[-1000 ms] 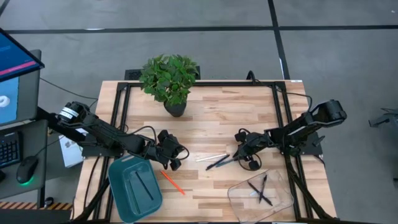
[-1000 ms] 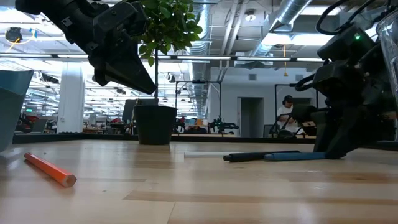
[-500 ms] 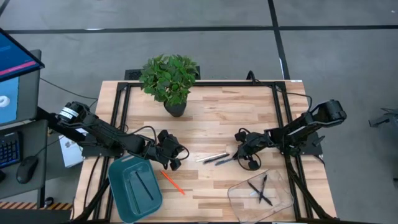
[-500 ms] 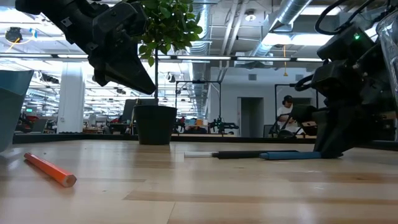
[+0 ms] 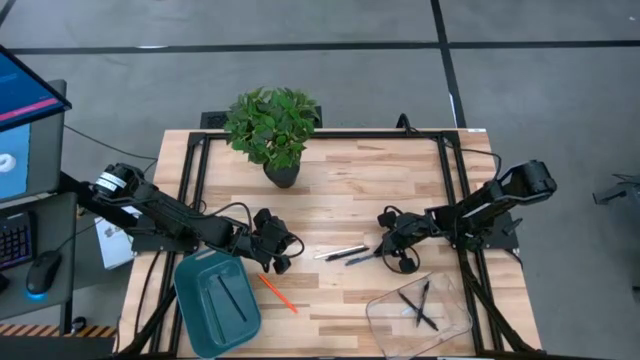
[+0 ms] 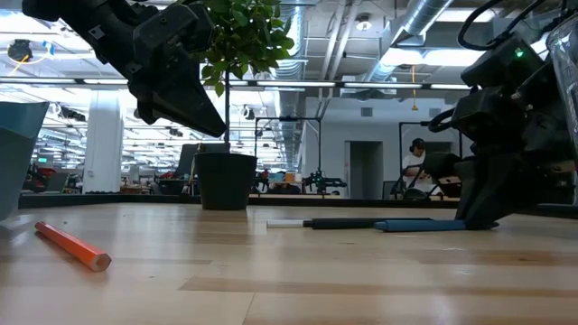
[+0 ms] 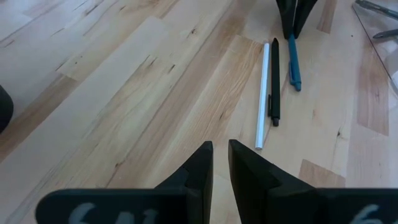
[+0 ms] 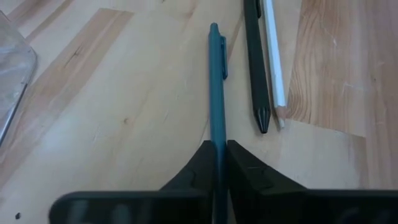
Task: Sort pens & pencils
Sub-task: Put the blue pen into the transparent bin, then put the white pencil into the blue bin
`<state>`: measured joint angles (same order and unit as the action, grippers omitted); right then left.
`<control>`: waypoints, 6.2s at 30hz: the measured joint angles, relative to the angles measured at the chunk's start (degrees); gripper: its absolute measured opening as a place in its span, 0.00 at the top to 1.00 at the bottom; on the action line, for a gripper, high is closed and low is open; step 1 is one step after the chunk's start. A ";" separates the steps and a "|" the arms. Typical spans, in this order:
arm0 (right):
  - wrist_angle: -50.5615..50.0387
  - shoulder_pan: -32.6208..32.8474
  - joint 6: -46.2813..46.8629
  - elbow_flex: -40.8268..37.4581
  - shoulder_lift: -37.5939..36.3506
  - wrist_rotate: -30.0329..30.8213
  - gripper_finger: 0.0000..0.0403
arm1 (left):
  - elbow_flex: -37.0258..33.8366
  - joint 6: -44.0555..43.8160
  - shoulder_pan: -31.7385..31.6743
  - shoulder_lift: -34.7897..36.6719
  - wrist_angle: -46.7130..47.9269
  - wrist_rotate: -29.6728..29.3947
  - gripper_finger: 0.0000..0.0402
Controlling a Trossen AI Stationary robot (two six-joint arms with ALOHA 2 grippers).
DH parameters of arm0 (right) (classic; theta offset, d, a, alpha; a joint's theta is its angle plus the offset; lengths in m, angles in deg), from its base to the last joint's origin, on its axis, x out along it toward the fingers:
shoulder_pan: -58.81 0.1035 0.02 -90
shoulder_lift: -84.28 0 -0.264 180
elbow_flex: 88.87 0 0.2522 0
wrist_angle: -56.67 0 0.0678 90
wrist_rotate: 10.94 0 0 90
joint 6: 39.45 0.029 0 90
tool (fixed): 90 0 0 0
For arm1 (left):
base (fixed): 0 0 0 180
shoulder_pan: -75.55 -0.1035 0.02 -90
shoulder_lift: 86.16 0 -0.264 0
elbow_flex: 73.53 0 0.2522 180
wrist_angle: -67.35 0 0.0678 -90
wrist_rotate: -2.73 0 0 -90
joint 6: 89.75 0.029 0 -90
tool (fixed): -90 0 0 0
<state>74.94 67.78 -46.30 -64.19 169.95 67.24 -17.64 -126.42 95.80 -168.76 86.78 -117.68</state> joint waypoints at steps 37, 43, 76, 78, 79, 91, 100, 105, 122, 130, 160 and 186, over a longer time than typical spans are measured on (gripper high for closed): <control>0.90 0.00 0.91 -0.02 -0.07 -0.13 0.88 | 0.00 0.02 0.00 0.00 0.00 0.02 0.90; 1.51 0.00 0.91 -0.02 -0.04 -0.15 0.88 | 0.00 0.33 0.00 0.00 0.00 -0.21 0.90; 1.32 -0.11 1.22 3.06 -5.32 -0.31 0.88 | 0.00 1.07 -0.39 0.00 0.13 -0.96 0.90; -0.93 -0.11 1.01 3.56 -8.45 -0.17 0.88 | 0.00 1.03 -0.62 0.00 0.62 -0.98 0.90; -2.47 -0.11 1.00 3.89 -10.10 -0.12 0.88 | 0.00 1.03 -0.63 0.00 0.77 -0.97 0.90; -24.20 -0.14 0.88 14.24 -28.59 0.59 0.88 | 0.00 2.29 -0.72 0.00 1.46 -1.88 0.90; -32.03 -1.81 0.42 22.32 -32.17 1.70 0.88 | 0.00 5.27 -0.72 0.00 1.46 -1.79 0.90; -32.18 -1.07 2.95 23.34 -31.91 -0.05 0.88 | 0.00 5.40 -0.69 0.00 1.41 -1.79 0.90; -33.35 25.06 20.05 23.32 -32.94 4.54 0.88 | 0.00 2.88 1.76 0.00 0.83 -1.33 0.90; -33.43 38.15 28.15 23.32 -32.94 12.60 0.88 | 0.00 -0.01 1.90 0.00 0.83 -1.36 0.90; -42.74 53.66 55.26 23.30 -15.54 30.31 0.87 | 0.00 -2.16 1.90 0.00 0.87 -0.22 0.90; -35.45 50.70 43.32 23.30 -17.57 38.16 0.81 | 0.00 -2.16 1.90 0.00 0.87 0.11 0.90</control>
<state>39.49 118.48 -2.98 -40.90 152.38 105.40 -17.64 -128.58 97.70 -168.76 87.65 -117.57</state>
